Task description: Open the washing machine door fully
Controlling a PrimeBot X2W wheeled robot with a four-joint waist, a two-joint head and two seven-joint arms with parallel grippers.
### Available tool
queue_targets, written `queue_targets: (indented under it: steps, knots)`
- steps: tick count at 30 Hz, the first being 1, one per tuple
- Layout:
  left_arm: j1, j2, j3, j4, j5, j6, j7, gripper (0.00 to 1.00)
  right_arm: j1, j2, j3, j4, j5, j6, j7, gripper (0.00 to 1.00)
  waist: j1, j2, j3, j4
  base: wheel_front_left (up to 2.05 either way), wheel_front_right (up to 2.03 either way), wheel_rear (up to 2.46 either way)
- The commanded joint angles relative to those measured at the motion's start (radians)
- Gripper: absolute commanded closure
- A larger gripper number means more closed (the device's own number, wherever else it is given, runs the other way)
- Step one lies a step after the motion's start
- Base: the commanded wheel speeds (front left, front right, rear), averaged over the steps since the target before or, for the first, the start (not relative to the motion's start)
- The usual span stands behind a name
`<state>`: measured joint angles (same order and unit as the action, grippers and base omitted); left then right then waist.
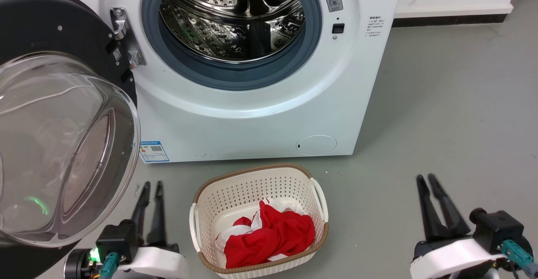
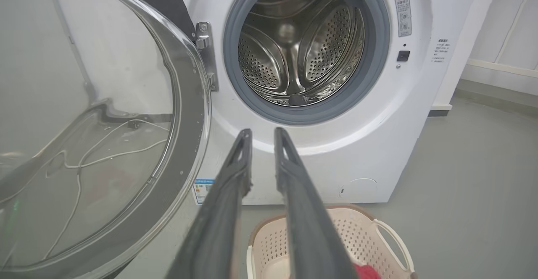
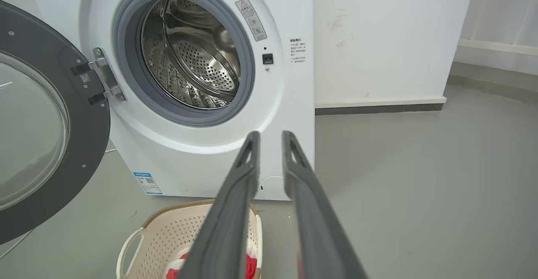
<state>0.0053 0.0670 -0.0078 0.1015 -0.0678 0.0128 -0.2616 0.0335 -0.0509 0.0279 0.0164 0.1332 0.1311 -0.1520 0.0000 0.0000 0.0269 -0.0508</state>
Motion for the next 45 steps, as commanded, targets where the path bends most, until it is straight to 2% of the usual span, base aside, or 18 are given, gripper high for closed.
queue_targets:
  steps: [1,14,45]
  knots:
    - [-0.021,0.001,0.015,0.008,-0.046,-0.005,0.019,1.00,0.002,0.000,0.004,-0.012,0.048,0.000,-0.002,1.00,0.0000,0.0000,0.000,0.001,0.00,0.00,0.00]
    - [-0.033,-0.002,0.030,0.026,-0.314,-0.030,0.080,1.00,-0.032,-0.019,-0.004,0.036,0.325,0.000,0.032,1.00,0.0000,0.0000,-0.003,0.006,0.00,0.00,0.00]
    - [-0.067,-0.007,0.064,0.068,-0.789,-0.075,0.192,1.00,-0.076,-0.035,-0.027,0.107,0.795,0.000,0.098,1.00,0.0000,0.0000,-0.009,0.018,0.00,0.00,0.00]
